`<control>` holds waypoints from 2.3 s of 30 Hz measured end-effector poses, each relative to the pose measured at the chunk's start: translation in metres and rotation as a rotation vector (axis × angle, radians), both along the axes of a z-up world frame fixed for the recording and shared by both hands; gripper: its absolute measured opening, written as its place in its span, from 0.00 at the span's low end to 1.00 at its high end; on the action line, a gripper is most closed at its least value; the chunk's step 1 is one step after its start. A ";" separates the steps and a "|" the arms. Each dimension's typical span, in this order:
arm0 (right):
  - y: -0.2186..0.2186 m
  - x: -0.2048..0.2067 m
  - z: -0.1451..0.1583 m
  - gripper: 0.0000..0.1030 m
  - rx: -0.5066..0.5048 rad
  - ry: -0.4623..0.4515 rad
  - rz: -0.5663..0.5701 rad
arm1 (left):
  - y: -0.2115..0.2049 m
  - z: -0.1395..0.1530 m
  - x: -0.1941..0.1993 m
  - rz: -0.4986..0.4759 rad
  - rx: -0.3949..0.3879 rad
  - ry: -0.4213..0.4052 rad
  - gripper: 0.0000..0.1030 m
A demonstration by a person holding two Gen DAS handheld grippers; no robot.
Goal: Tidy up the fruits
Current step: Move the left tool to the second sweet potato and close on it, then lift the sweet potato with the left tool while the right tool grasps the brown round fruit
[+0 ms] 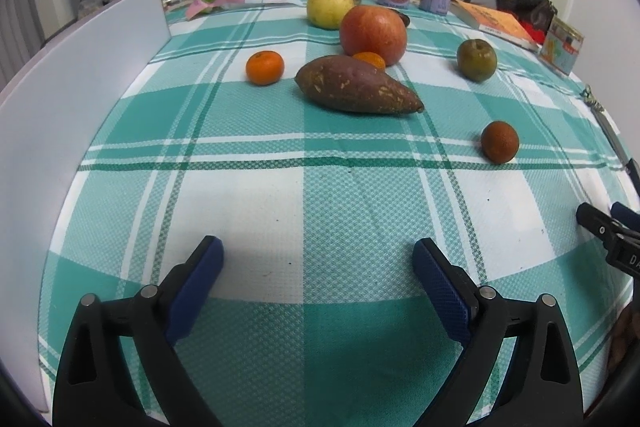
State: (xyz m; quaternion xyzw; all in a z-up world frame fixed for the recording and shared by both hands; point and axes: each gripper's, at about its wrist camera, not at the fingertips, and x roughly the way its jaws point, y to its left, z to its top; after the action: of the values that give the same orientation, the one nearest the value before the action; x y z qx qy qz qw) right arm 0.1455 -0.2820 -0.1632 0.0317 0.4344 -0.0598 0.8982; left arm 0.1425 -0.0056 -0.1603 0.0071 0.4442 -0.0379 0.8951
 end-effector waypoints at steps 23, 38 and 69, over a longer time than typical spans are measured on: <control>0.000 0.002 -0.002 1.00 0.012 0.008 0.005 | -0.005 0.023 0.131 0.204 -0.177 0.120 0.93; 0.001 0.002 -0.002 1.00 0.005 0.014 0.004 | 0.026 0.029 0.101 0.058 -0.228 0.190 0.93; 0.001 0.003 -0.002 1.00 0.007 0.017 0.004 | 0.046 0.019 0.062 -0.249 -0.073 0.260 0.58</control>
State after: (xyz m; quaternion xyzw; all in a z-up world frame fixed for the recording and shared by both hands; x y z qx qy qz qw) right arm 0.1482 -0.2813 -0.1653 0.0336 0.4422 -0.0565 0.8945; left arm 0.2043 0.0406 -0.1415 0.0245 0.5504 -0.1652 0.8180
